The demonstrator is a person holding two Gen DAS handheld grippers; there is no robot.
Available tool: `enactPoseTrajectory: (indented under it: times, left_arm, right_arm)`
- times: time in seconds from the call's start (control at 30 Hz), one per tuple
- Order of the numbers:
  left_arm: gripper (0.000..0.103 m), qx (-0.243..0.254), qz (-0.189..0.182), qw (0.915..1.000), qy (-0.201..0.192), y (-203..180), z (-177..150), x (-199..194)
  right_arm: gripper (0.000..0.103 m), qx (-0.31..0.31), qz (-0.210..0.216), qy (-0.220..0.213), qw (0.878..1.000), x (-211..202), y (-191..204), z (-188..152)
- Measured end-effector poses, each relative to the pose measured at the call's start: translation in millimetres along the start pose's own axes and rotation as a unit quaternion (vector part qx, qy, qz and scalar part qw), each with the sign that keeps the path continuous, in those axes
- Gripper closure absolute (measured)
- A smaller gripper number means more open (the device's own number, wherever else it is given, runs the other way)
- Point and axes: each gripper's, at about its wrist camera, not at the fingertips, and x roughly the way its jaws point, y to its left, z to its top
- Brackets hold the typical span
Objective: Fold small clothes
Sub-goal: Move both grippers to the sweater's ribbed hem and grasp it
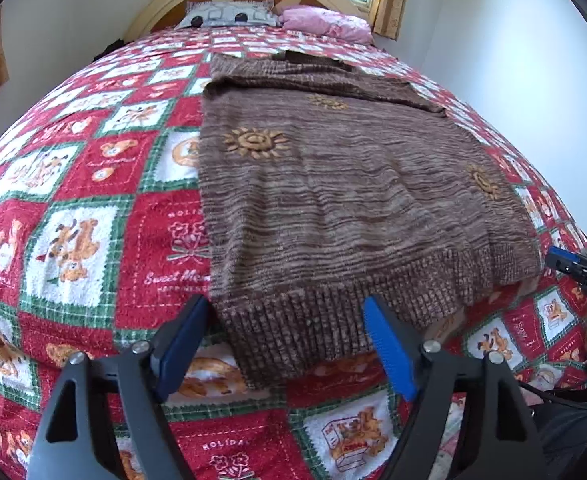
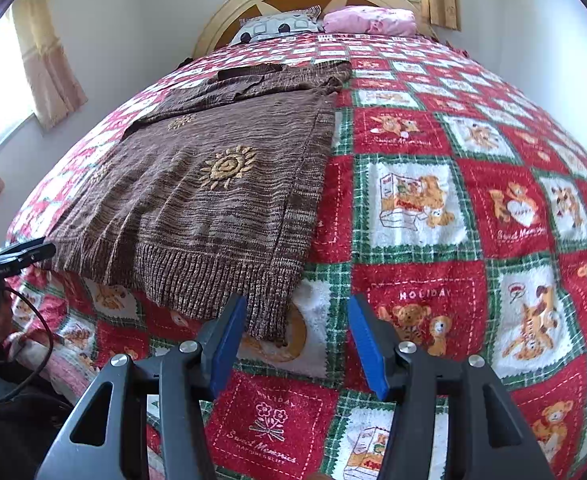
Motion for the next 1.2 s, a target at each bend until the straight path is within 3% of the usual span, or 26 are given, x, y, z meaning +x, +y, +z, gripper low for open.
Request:
enactPoseTrajectory:
  times: [0.13, 0.3, 0.43, 0.57, 0.63, 0.77, 0.9, 1.0, 1.1, 1.17, 1.2]
  left_arm:
    - [0.04, 0.002, 0.002, 1.0, -0.004, -1, 0, -1]
    - [0.047, -0.01, 0.0, 1.0, -0.002, 3, 1, -3]
    - [0.047, -0.02, -0.001, 0.9998, 0.004, 5, 1, -5]
    - [0.043, -0.017, 0.01, 0.9998, 0.002, 3, -1, -2]
    - [0.037, -0.012, 0.014, 0.9998, 0.003, 1, -2, -1]
    - [0.036, -0.013, 0.031, 0.9994, 0.008, 0, -2, -2]
    - [0.032, -0.032, 0.025, 0.9992, 0.006, 12, -1, -7]
    - [0.032, -0.036, 0.02, 0.9992, 0.004, 13, -3, -4]
    - [0.032, -0.036, 0.007, 0.9993, -0.002, 12, -4, -2]
    - [0.034, -0.049, -0.007, 0.9988, -0.005, 15, -4, -4]
    - [0.039, -0.054, -0.018, 0.9984, -0.004, 16, -3, -5]
  right_arm:
    - [0.049, 0.011, 0.004, 0.0, 1.0, -1, -7, -1]
    - [0.049, 0.027, 0.027, 0.001, 0.999, 0, -11, -2]
    - [0.049, 0.03, 0.034, 0.004, 0.999, 3, -12, -3]
    - [0.059, 0.032, 0.065, 0.003, 0.997, 6, -7, -4]
    - [0.059, 0.027, 0.063, 0.003, 0.998, 10, -3, -5]
    - [0.06, 0.034, 0.062, 0.006, 0.997, 15, -4, -7]
    - [0.062, 0.037, 0.066, 0.003, 0.997, 15, -6, -6]
    - [0.068, 0.041, 0.067, 0.002, 0.997, 15, -8, -7]
    - [0.089, 0.047, 0.075, 0.005, 0.996, 16, -11, -7]
    - [0.09, 0.051, 0.082, 0.009, 0.995, 17, -12, -7]
    - [0.09, 0.05, 0.084, 0.01, 0.995, 17, -12, -8]
